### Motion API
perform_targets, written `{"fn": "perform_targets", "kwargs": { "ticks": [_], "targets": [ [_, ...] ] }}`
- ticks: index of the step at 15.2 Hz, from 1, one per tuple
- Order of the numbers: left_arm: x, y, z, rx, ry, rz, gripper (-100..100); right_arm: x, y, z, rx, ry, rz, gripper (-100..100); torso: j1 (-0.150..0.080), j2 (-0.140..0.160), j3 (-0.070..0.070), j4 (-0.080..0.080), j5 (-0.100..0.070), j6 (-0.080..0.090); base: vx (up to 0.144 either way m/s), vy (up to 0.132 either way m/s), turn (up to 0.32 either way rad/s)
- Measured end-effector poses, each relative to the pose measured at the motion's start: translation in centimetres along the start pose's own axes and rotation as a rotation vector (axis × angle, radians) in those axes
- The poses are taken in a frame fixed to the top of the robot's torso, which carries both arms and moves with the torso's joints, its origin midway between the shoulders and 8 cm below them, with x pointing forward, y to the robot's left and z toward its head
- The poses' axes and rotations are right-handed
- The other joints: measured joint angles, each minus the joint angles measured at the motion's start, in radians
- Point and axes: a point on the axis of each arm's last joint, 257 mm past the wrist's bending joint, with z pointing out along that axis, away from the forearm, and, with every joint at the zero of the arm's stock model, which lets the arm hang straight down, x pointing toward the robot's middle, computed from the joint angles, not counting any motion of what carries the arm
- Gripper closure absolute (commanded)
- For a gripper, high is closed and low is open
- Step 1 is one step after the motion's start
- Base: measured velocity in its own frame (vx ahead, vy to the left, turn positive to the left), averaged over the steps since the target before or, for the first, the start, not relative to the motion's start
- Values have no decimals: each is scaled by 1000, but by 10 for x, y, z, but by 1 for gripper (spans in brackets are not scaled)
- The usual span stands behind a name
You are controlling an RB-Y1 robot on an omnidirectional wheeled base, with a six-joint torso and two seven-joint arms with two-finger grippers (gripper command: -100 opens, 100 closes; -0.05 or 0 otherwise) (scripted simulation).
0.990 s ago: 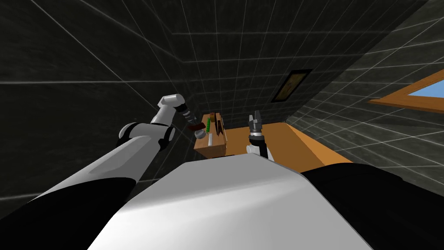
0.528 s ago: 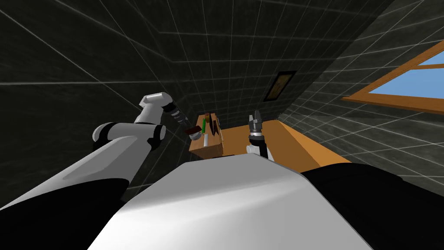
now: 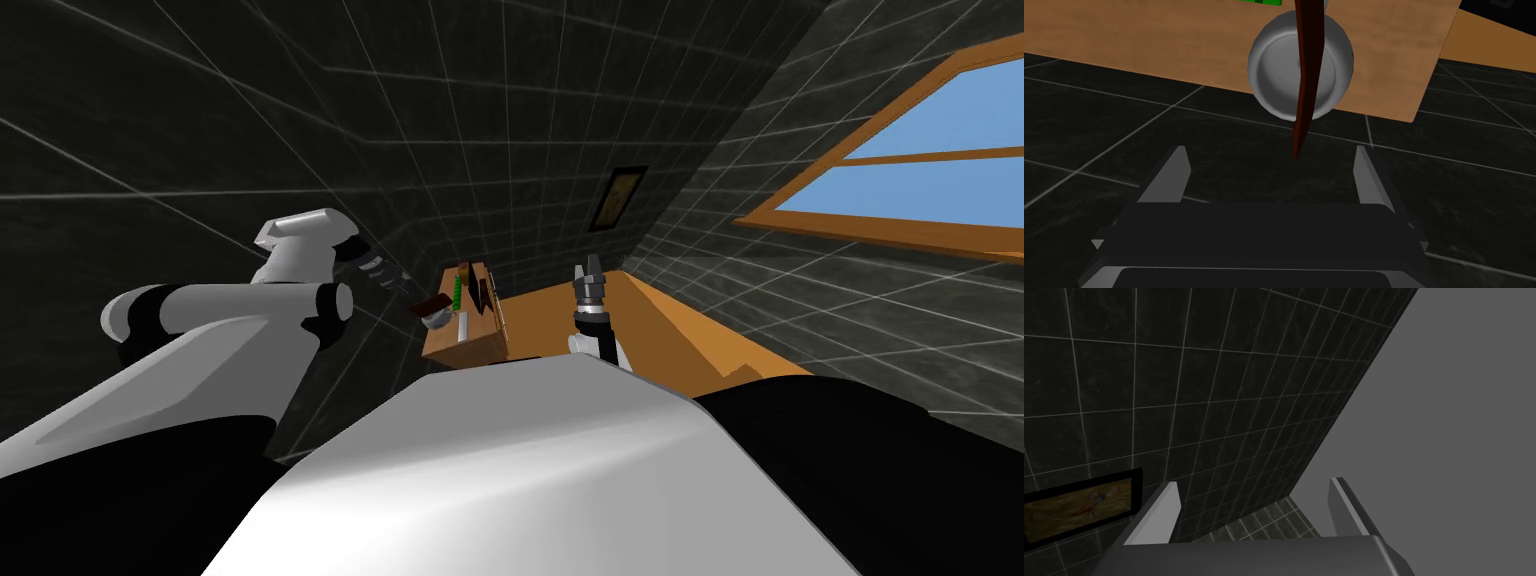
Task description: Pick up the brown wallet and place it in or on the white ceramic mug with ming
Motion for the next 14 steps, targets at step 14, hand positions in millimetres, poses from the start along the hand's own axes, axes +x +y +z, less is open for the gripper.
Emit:
{"fn": "perform_targets", "kwargs": {
  "ticks": [14],
  "targets": [
    [-85, 20, -21, 3, 13, -79, -100, 0, 0, 0, 0, 0, 0, 0, 4, -1, 0, 0, 1, -1, -9, -45, -108]
  ]
}}
